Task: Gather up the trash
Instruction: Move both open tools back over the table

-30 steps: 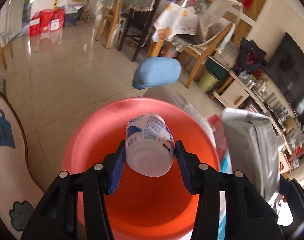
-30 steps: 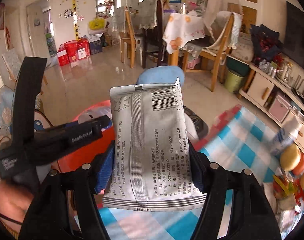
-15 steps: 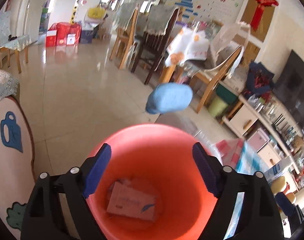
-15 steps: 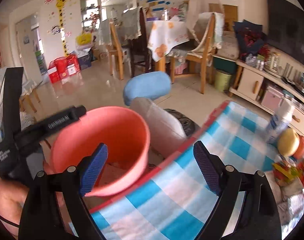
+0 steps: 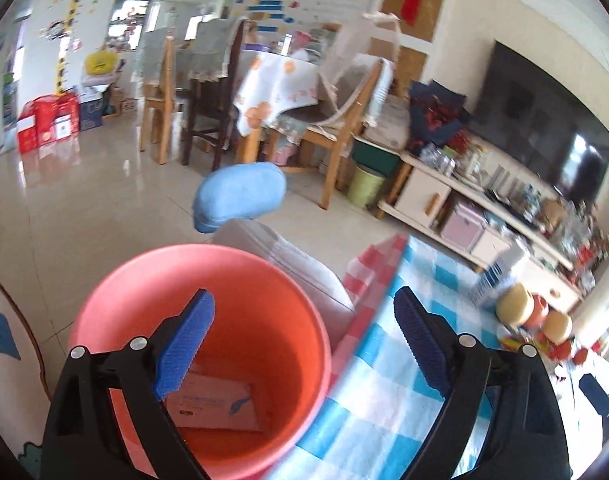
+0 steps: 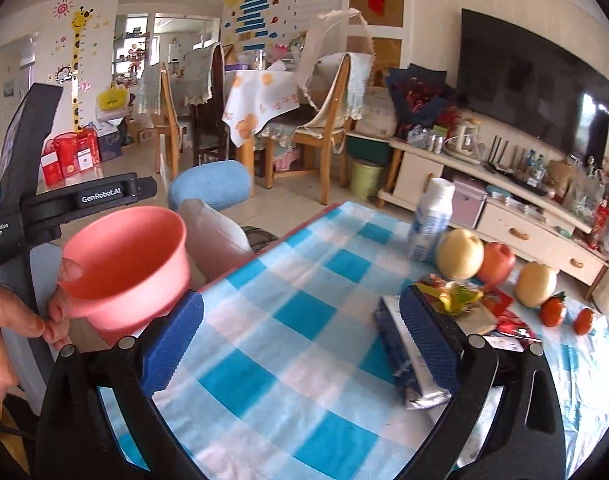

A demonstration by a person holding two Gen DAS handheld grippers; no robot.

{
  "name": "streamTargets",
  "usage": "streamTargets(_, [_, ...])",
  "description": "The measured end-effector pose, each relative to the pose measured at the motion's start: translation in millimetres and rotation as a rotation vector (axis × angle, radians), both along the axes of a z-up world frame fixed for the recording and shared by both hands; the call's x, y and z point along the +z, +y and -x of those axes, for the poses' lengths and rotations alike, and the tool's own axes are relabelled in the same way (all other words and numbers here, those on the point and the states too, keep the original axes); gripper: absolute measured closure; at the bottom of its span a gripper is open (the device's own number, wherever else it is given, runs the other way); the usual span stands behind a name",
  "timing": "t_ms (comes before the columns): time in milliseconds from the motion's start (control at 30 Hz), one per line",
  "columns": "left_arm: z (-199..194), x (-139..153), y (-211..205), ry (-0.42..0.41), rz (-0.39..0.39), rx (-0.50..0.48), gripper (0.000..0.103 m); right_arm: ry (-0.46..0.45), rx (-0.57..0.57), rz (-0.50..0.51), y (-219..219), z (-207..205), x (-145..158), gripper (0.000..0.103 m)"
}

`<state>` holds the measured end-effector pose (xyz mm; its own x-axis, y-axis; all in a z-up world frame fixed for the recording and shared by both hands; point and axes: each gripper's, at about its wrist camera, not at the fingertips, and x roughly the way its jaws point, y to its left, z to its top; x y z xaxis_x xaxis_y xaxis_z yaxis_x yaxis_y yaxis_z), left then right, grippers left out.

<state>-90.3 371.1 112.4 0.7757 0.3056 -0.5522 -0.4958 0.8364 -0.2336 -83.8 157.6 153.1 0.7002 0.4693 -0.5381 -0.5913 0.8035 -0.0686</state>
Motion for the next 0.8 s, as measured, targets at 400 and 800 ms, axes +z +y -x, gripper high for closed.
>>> streamTargets(400, [-13.8,-5.6,-81.8,0.014,-0.099,-0.224,0.013,-0.026,-0.089,-0.008,-62.7,7.3,-6.8,0.004])
streamTargets(800, [-28.9,-17.8,-134.3,0.078,-0.166,-0.347,0.013,0.018,-0.183,0.001,-108.3,-7.4,-26.7,0.004])
